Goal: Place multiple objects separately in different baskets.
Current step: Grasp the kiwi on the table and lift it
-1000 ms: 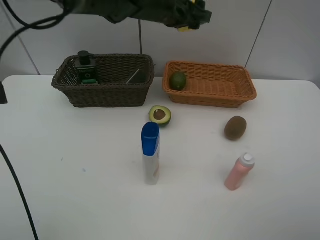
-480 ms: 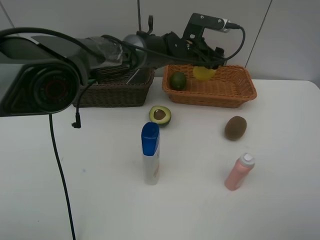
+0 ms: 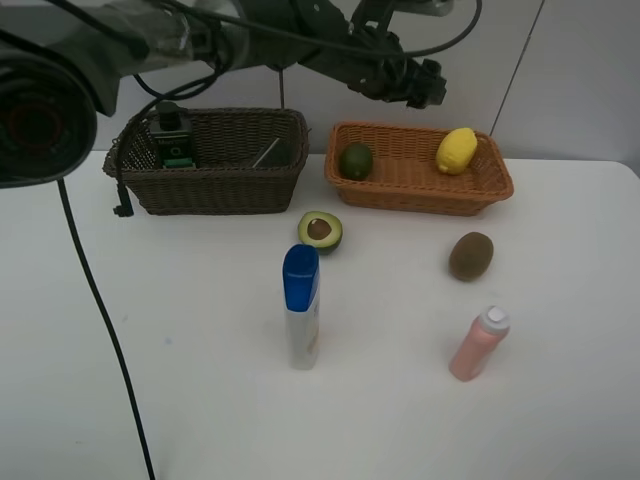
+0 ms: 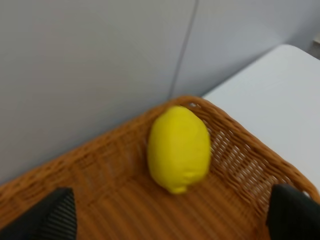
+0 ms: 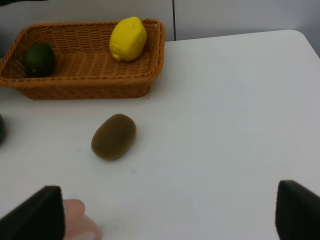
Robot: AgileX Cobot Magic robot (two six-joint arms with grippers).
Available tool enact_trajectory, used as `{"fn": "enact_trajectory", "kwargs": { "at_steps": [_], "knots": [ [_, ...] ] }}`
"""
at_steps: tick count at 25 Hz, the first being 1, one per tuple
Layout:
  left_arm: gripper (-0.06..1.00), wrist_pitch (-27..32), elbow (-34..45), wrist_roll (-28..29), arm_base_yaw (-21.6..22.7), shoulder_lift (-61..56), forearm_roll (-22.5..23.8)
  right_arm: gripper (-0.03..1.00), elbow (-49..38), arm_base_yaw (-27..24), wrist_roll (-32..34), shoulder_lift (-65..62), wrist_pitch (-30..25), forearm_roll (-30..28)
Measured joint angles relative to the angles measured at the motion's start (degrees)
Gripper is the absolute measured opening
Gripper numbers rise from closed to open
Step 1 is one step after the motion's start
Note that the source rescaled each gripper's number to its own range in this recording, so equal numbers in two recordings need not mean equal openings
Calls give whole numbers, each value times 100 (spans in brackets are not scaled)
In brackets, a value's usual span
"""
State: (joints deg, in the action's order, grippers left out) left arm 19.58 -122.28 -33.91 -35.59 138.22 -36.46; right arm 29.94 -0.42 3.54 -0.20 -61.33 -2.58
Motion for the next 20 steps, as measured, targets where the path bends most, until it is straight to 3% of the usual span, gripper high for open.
{"fn": "enact_trajectory", "kwargs": {
  "at_steps": [6,8,11,15,20],
  "knots": [
    [100,3075,-17,229,569,-880,88,100,0,0,0,0,0,0],
    [100,3737,-17,623,837,-1029,288,100,0,0,0,0,0,0],
    [100,4628,-36,1516,1341,-1177,938,100,0,0,0,0,0,0],
    [100,4896,248,2454,1969,-1412,1940,100,0,0,0,0,0,0],
    [100,4908,1464,2831,2541,-2220,2509,100,0,0,0,0,0,0]
  ]
}}
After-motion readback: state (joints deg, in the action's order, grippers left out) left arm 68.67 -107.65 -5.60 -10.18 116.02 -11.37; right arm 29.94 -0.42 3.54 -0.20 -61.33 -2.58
